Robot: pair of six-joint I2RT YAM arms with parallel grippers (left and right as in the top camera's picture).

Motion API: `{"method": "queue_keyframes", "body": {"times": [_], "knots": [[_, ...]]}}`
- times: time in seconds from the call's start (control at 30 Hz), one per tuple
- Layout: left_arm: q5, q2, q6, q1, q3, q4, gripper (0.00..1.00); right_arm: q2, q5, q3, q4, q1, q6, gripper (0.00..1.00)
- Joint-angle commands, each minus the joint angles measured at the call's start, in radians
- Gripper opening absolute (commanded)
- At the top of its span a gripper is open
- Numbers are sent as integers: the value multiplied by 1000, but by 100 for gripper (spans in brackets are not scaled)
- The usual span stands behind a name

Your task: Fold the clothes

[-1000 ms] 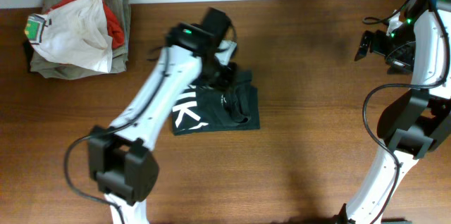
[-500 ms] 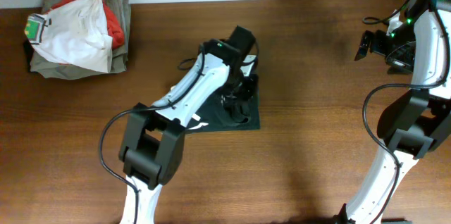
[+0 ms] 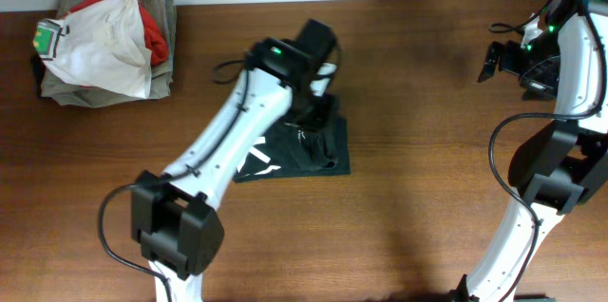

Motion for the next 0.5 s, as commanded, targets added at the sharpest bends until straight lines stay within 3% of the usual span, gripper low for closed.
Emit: {"method": "queue_keyframes", "body": {"times": [0.0,0.27,0.47], "knots": [[50,31,-49,19,-115,26,30,-13,9,12,-3,3,8,99],[244,63,-118,-23,-404,475,28,-13,9,12,-3,3,7,99],[242,96,-95,-166,-404,548,26,-13,9,12,-3,3,7,99]]}}
